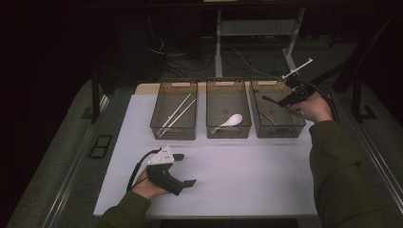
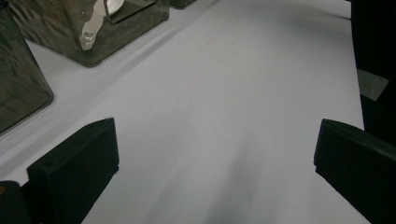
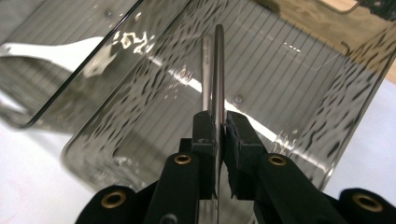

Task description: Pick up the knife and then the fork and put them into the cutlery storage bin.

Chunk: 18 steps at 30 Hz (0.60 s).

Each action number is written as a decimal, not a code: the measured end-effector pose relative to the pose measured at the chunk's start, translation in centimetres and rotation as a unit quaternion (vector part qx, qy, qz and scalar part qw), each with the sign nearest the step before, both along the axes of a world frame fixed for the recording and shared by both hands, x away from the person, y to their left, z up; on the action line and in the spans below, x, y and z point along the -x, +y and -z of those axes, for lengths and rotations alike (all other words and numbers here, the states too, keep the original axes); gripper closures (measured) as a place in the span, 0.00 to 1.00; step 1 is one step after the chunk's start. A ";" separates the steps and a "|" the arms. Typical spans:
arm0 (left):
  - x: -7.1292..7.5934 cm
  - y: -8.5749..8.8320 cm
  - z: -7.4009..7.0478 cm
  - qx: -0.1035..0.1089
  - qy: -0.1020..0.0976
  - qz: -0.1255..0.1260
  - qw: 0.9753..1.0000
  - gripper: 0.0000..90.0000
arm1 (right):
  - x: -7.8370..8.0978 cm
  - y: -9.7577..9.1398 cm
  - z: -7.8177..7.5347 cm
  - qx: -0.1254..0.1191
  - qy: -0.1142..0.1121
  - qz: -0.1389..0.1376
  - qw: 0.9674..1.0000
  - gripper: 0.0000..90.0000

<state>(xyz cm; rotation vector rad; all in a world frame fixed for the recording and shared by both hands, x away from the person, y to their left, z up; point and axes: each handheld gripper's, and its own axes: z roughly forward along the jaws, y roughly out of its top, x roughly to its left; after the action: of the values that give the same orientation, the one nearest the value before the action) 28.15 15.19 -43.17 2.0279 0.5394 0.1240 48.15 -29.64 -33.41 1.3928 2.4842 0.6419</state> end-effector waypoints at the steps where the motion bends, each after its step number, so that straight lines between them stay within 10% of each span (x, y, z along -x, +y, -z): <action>1: 0.0 0.0 0.0 0.000 0.000 0.000 1.000 0.00 | -0.3 0.1 0.1 -0.002 0.001 0.001 1.000 0.91; 18: 0.1 0.0 -0.1 0.002 -0.001 0.003 1.000 0.00 | -4.3 1.8 2.7 0.016 0.011 0.026 0.999 0.91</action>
<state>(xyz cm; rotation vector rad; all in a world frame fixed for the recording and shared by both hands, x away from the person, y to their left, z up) 28.04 15.23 -43.04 2.0261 0.5317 0.1206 52.45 -27.88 -36.10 1.4536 2.4553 0.5776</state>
